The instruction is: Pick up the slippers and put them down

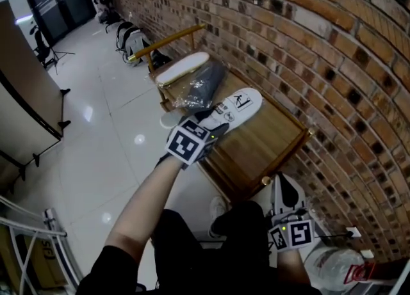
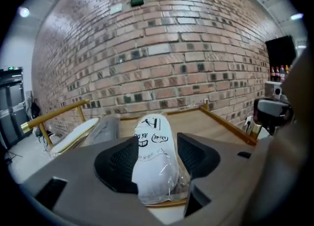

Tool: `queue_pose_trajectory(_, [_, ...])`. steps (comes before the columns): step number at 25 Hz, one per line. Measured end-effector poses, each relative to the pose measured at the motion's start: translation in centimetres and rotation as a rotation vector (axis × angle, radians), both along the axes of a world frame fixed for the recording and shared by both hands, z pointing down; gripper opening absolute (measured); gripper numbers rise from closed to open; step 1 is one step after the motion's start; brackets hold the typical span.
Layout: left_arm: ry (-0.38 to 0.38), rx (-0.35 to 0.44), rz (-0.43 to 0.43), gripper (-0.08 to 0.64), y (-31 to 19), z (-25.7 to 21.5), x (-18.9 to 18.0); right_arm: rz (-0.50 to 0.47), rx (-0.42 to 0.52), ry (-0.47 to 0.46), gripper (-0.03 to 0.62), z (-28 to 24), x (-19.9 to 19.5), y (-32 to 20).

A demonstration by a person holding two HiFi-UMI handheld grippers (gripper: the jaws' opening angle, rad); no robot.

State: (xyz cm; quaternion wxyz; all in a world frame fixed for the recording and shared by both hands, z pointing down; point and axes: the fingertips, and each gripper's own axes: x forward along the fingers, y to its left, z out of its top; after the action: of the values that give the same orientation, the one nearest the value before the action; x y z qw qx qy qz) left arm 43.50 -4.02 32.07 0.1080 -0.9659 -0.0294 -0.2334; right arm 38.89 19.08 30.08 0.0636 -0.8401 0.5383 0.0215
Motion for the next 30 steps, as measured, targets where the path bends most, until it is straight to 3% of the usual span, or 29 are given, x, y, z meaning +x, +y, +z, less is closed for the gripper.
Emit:
queue_pose_trajectory(7, [-0.15,0.023,0.009,0.242,-0.6,3.0,1.2,0.002,0.016,-0.046,0.009,0.5,0.7,-0.4])
queue_pose_trajectory(11, [-0.23,0.103,0.053,0.117,0.1,3.7,1.4,-0.01,0.02,-0.043,0.009,0.3,0.6,-0.8])
queue_pose_trajectory(15, [-0.246,0.134,0.07,0.039,0.6,4.1,1.6,-0.006,0.013,-0.052,0.009,0.6,0.7,-0.7])
queue_pose_trajectory(19, [-0.22,0.115,0.059,0.011,0.6,3.5,1.8,0.0,0.005,-0.048,0.009,0.7,0.9,-0.4])
queue_pose_trajectory(30, [0.001,0.015,0.043,0.005,1.7,-2.8,-0.1,-0.009,0.02,0.046,0.009,-2.6,0.0,-0.1])
